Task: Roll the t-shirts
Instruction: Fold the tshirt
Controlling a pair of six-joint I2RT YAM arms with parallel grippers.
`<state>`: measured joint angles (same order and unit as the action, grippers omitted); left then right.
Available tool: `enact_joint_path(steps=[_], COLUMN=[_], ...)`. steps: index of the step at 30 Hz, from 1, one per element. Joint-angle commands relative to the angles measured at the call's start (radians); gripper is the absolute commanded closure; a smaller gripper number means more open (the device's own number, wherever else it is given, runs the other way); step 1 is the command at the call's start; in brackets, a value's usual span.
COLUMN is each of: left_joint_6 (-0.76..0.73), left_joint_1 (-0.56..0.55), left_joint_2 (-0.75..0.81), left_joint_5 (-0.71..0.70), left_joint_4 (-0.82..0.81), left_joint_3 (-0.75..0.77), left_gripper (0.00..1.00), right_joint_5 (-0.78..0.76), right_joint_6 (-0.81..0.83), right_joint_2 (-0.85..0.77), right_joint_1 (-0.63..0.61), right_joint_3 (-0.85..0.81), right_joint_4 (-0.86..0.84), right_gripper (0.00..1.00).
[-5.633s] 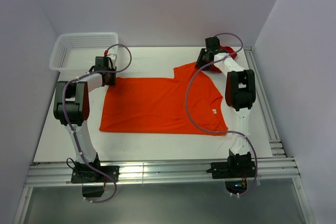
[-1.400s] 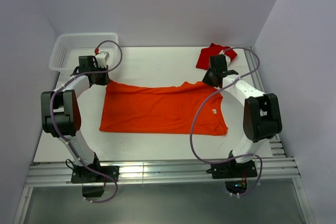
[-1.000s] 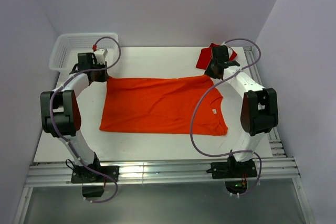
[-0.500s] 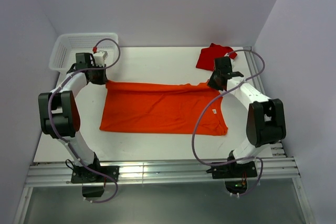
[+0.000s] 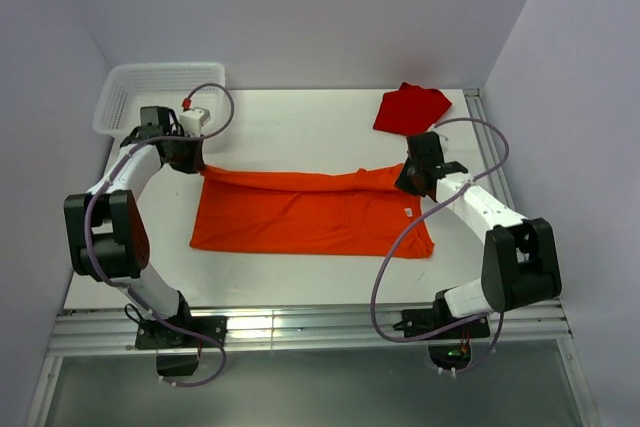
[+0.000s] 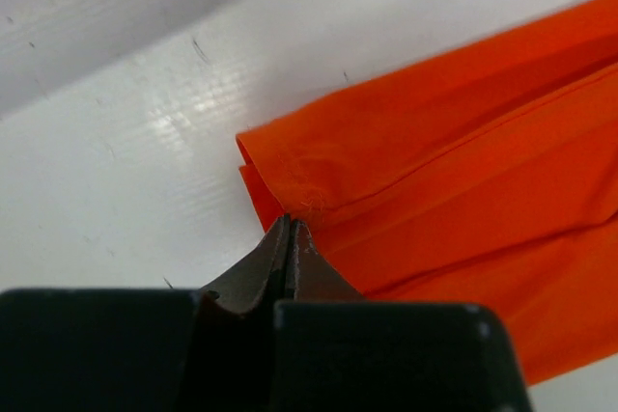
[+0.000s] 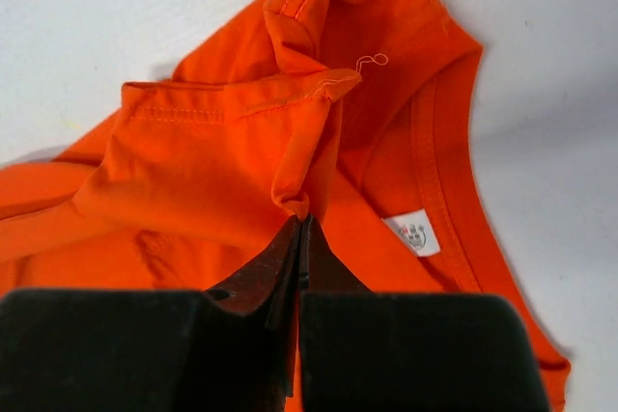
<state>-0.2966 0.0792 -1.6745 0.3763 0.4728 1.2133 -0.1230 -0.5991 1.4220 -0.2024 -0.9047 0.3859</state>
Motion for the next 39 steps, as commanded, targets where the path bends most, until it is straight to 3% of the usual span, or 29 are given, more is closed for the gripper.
enact_joint_path(steps=[1,14,30,35,39], left_joint_6=[-0.059,-0.087,-0.141,-0.153,-0.150], left_joint_1=[0.005,0.022,0.025,0.024,0.025], left_joint_2=[0.056,0.134,0.153,0.157,0.190], left_joint_5=[0.004,-0.028,0.003,0.012,0.007], left_joint_4=[0.047,0.078,0.096,0.096,0.096], left_joint_3=[-0.037,-0.109,-0.241,-0.265,-0.255], left_gripper=[1.00,1.00,0.99,0.70,0.57], right_joint_5=[-0.030,-0.060,-0.052,-0.056,-0.063], right_joint_6=[-0.028,-0.056,-0.100,-0.111,-0.110], right_joint_2=[-0.063,-0.170,-0.158,-0.133,-0.143], right_joint_1=[-0.012,-0.028,-0.042,-0.052,-0.054], right_joint_3=[0.041,0.113,0.222,0.240,0.230], right_joint_4=[-0.022,0.014,-0.031,-0.044,-0.029], right_gripper=[1.00,1.00,1.00,0.79,0.63])
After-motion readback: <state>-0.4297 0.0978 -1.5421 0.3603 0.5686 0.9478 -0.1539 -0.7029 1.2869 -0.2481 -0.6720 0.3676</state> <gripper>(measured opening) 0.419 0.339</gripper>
